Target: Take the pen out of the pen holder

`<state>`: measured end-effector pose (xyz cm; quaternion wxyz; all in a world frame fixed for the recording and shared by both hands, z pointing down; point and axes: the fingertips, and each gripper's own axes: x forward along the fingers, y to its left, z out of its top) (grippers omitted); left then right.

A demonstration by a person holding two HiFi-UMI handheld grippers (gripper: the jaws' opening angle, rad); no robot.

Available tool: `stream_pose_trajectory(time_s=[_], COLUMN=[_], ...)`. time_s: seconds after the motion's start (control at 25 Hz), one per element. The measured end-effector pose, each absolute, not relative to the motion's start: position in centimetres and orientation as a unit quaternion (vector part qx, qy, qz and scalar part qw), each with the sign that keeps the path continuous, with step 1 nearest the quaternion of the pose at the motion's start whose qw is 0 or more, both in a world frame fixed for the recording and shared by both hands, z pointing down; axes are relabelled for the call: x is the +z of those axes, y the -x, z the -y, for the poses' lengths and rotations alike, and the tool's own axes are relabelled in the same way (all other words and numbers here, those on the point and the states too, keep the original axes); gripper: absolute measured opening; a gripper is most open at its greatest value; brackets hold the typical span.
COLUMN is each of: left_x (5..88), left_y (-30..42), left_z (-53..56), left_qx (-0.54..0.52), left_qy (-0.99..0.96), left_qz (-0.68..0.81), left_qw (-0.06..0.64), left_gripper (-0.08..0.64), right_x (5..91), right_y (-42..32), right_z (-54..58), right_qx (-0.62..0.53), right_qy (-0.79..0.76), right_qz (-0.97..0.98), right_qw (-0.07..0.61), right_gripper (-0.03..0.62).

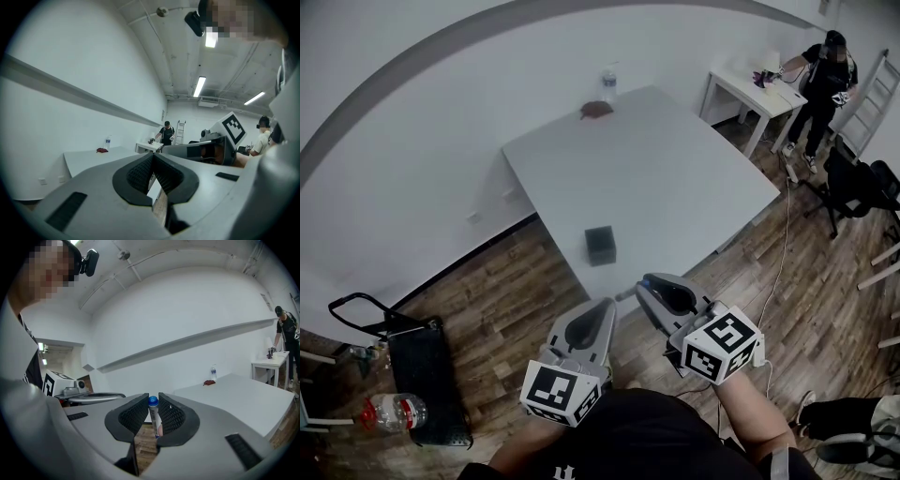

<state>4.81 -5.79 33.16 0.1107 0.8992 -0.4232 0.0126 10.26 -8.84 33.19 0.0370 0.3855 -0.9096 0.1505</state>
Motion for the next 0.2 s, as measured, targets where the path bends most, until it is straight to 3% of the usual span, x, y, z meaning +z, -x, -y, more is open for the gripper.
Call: stream_pose_trajectory(time_s=[0.2], left_x=[33.31], left_y=[-4.71], left_z=[5.44], left_qx=[0.01], left_qy=[-0.899], left_qz=[0.424], left_qw=[0.109], left_gripper=[0.006], right_x=[33.39], right_y=[-10.28], right_z=[8.54], right_qx=[0.151], right_qy=[-0.385], right_qz=[0.91], right_qw=[0.037], right_gripper=[0.069])
